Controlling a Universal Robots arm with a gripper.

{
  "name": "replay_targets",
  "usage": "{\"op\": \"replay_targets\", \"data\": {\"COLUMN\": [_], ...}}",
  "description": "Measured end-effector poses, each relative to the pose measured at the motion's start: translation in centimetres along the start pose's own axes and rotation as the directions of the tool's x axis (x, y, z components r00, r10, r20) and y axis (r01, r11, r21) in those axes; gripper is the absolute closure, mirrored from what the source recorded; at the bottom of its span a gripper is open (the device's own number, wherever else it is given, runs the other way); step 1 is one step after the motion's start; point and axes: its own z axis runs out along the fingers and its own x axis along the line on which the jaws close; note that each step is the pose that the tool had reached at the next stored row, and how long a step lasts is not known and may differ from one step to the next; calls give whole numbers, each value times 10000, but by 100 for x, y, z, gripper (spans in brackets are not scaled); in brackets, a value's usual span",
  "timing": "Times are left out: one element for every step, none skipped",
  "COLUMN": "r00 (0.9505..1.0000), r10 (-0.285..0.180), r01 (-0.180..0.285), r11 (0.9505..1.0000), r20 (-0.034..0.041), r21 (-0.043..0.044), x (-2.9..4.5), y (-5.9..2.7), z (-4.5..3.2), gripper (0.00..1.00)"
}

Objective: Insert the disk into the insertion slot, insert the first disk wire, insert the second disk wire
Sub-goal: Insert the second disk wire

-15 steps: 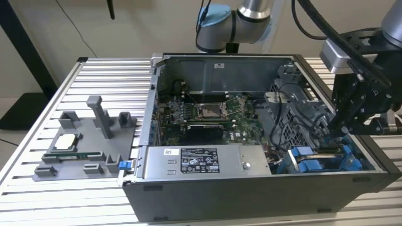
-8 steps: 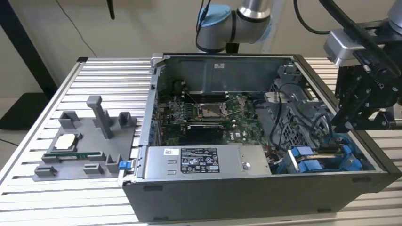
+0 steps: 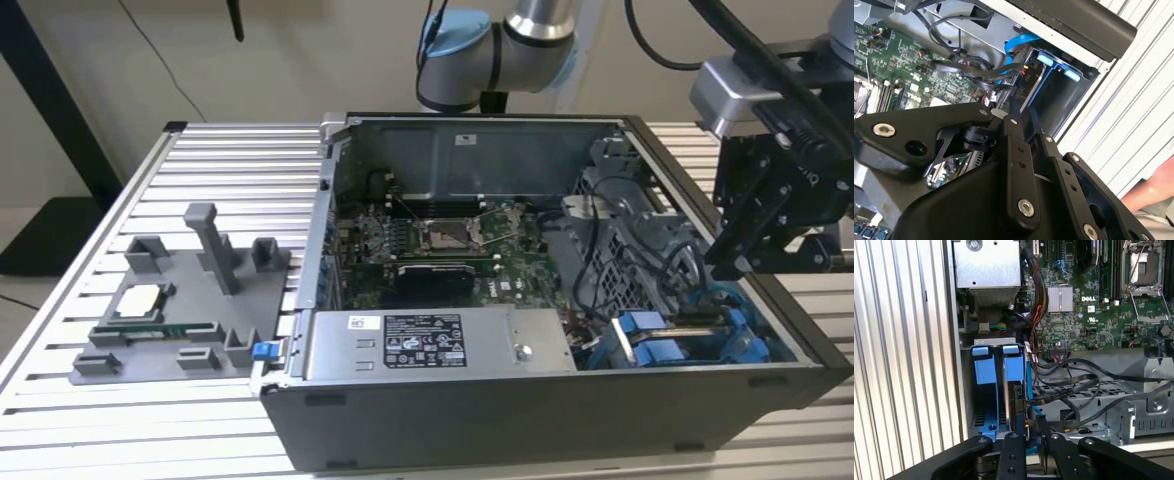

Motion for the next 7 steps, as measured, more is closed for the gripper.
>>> {"op": "replay_targets", "data": {"r00": [10000,10000,10000,10000,10000,10000,10000], "r10": [0,0,0,0,0,0,0], "r01": [0,0,0,0,0,0,0], "r11": [10000,10000,10000,10000,10000,10000,10000], "r20": [-2,-4,-2,1,1,0,1], "r21": [0,0,0,0,0,0,0], "x": [0,0,0,-1,-1,-1,-1], "y": [0,0,0,0,-1,0,-1], "z": [-3,-6,-6,-5,-7,-7,-7], "gripper": [0,0,0,0,0,0,0]}}
